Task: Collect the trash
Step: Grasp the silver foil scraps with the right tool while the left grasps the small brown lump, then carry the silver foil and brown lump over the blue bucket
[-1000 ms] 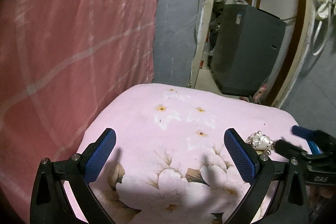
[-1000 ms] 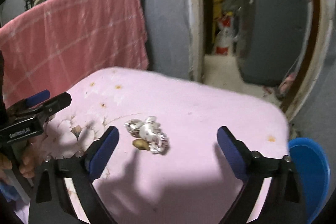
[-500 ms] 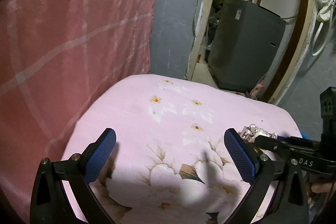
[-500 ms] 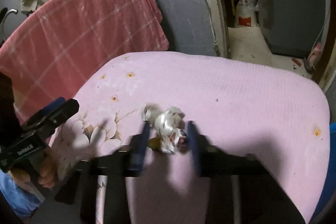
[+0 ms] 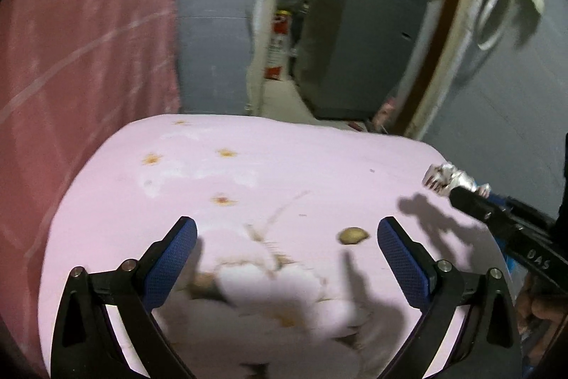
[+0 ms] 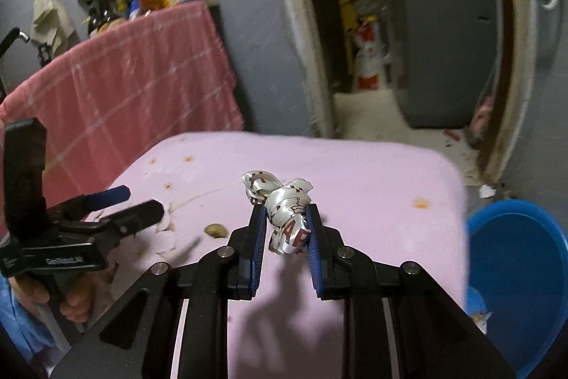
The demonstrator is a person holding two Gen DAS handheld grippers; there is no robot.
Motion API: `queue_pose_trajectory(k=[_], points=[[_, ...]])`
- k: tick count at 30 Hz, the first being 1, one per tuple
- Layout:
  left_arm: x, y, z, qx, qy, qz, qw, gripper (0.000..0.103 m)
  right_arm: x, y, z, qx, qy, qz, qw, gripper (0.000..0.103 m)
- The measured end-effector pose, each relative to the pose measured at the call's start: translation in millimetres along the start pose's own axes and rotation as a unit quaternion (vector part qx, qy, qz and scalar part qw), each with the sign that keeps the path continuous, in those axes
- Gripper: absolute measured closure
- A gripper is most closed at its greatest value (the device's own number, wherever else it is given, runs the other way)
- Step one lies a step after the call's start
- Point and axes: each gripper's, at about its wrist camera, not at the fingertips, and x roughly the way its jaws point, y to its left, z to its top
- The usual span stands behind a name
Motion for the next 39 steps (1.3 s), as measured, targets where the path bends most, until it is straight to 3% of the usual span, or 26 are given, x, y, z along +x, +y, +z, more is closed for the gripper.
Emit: queue_pose_trajectory(k=[3,5,11,16,22,26,31,39], points=[[14.3,-16.6,-0.8,0.028,0.022,-0.012,0.9993,0.016,-11.8,-10.4,-6.3,0.012,-0.012,-0.005,1.0,0.083],[23.3,-26.4,-3.4,0.045,0.037,-0.019,0.9981,0.029,-15.5,-15.0,-11.1,0.018,-0.015,-0.01,1.0,0.083],[46.4,-46.9,-9.1,0.097,0.083,-0.026,0.9915,0.055,-21.8,-25.6,-18.9,0.039,-0.024,0.0,0.999,0.083],[51.3,-47.3,-11.5,0.092,0.092,-0.034,0.9909,0.062,-23.2,-30.5,-23.8,0.049,-0.025,0.008,0.998,0.083],[45.2,-43.7,-10.2,0.08,0.091,-0.047,0.9915,0.083,-24.5,-31.8,-28.1,0.059,-0.027,0.01,0.998,0.083],[40.5,-48.3,-10.3,0.089,0.086,-0.041,0.9915,0.085,-25.6,-35.7,-32.1,0.075,-0.03,0.017,0.997,0.083],[22.4,-51.9,-13.5,0.091,0.044,-0.039,0.9941,0.085,-37.1,-38.1,-35.1,0.082,-0.056,0.017,0.995,0.083],[-32.9,-66.8,-11.7,0.053,-0.085,-0.062,0.993,0.085,-78.6,-26.3,-31.5,0.061,-0.148,-0.024,0.987,0.083]])
